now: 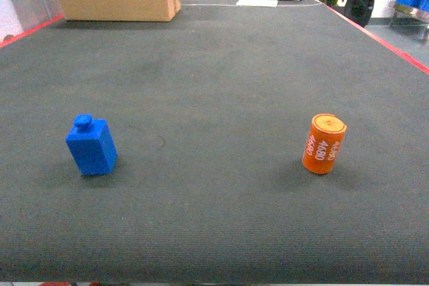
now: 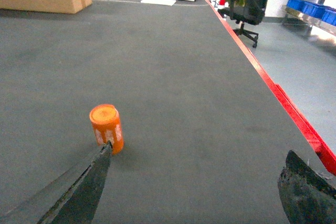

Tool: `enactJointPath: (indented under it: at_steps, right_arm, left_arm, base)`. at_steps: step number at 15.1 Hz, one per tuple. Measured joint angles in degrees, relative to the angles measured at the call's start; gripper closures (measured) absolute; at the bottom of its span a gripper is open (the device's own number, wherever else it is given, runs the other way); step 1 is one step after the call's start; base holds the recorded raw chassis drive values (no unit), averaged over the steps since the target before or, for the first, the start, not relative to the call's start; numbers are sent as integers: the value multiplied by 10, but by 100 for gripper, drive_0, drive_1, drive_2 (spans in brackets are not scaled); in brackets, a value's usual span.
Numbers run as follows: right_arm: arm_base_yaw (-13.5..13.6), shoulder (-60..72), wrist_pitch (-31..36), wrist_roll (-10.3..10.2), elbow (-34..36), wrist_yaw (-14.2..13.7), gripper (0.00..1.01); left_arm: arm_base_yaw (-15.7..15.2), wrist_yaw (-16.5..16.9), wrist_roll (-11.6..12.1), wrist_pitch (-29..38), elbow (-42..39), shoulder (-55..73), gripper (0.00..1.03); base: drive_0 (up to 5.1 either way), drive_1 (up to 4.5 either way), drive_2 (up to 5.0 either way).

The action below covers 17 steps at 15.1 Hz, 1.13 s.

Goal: Sort blue parts and orange caps into right shelf containers

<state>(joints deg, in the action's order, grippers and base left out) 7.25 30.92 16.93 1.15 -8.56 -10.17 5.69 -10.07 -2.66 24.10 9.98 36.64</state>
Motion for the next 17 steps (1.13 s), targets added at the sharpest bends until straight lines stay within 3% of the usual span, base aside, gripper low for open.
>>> enactJointPath:
  at_steps: [5, 8, 11, 17]
  right_arm:
    - [2, 174, 119, -17, -68, 23, 3]
    - [3, 290, 166, -24, -124, 36, 3]
    - [11, 515, 174, -44, -243, 66, 3]
    - [43, 678, 188, -57, -346, 70, 3]
  left_arm:
    - [5, 28, -7, 115, 65, 172, 5]
    - [6, 40, -15, 141, 108, 279, 5]
    - [14, 62, -11, 141, 207, 455, 5]
    - [16, 76, -4, 171, 270, 616, 5]
  base:
    - [0, 0, 0]
    - [0, 0, 0]
    - [0, 0, 0]
    - [0, 0, 0]
